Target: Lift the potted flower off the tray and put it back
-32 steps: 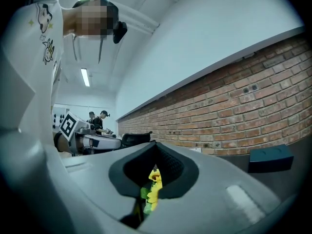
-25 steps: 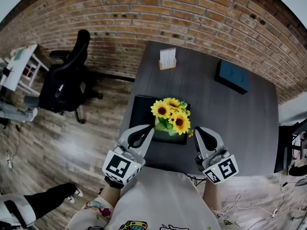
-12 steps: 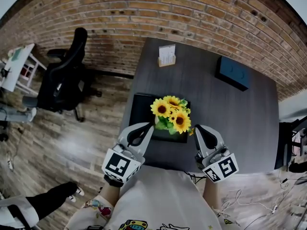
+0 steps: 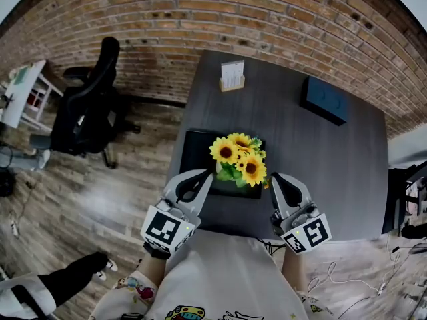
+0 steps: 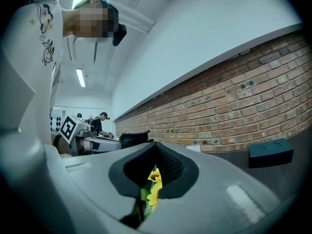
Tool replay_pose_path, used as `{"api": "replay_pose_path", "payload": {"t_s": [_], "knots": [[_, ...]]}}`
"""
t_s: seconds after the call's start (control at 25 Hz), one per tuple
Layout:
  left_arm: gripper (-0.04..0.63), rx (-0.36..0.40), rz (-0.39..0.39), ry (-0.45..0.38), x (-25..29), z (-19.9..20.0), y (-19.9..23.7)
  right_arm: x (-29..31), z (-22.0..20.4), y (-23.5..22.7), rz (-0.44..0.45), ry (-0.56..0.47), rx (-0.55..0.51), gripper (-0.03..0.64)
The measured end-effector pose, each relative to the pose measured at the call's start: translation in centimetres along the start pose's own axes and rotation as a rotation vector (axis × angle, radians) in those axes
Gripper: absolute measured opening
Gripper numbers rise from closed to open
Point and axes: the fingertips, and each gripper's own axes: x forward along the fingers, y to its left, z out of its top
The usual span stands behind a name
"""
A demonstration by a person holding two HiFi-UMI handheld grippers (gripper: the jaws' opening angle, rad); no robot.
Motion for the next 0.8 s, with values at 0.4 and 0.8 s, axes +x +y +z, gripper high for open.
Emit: {"api": "replay_pose_path", "payload": {"t_s": [0.4, 0.8], "knots": [[0.011, 0.007, 0.008, 0.005, 0.10, -0.05, -0.04, 0.03, -0.25, -0.06, 0.006, 0.011, -0.002, 0.000], [0.011, 0.006, 0.020, 0.010, -0.27, -0.35, 0.06, -0.02, -0.30, 0.20, 0.013, 0.009, -0.005, 0.000]]}}
